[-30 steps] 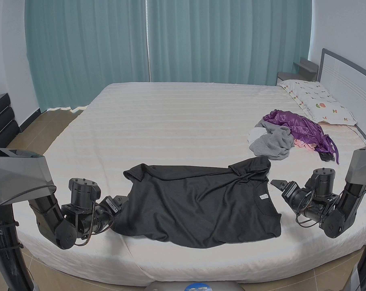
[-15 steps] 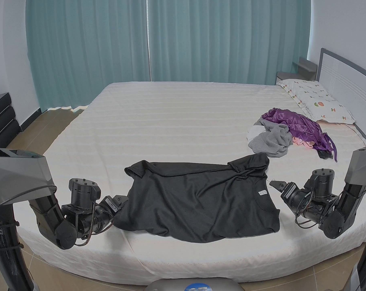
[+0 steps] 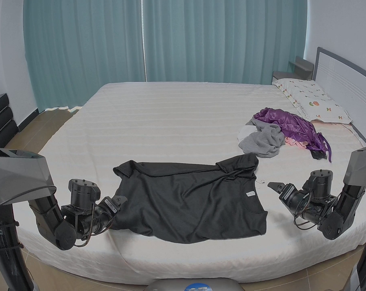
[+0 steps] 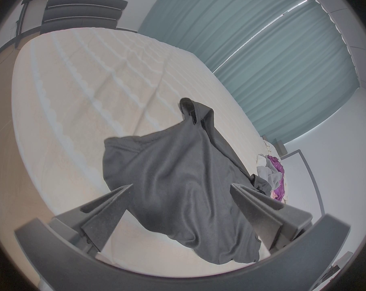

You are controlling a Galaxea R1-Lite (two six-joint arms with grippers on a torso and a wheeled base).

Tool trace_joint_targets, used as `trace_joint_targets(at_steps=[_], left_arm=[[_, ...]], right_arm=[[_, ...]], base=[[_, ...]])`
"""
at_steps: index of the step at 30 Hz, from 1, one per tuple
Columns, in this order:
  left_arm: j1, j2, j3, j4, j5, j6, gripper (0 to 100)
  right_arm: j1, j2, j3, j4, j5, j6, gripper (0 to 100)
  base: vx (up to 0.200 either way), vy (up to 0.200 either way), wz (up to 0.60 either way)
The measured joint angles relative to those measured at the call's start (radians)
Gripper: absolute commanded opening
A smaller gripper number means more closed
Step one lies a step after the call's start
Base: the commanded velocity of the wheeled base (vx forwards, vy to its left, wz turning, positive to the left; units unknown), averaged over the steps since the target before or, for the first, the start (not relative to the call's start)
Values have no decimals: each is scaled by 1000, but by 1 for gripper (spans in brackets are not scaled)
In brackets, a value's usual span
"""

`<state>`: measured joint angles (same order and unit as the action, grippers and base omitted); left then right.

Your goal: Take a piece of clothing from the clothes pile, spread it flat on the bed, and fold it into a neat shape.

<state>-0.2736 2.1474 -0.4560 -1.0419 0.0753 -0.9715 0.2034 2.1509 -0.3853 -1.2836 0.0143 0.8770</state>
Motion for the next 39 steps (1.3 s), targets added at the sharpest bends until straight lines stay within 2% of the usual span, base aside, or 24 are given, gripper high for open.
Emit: trace_joint_targets(at_steps=[7,23,34,35,39], left_arm=[[10,1,23,11,71,20,100],[52,63,53,23,189,159,100],[129,147,14,9,194,188,100],[139,153,5,9,194,187,0],[162,167,-15,8,193,186,0]], right_arm=[[0,3,0,0,0,0,100],[0,13,0,0,0,0,100],[0,35,-1,0,-4,-3,100],[1,37,-1,0,-4,-3,100],[7,45,1,2,-4,-11,100]], base=[[0,0,0],[0,0,0],[0,0,0],[0,0,0],[0,0,0]])
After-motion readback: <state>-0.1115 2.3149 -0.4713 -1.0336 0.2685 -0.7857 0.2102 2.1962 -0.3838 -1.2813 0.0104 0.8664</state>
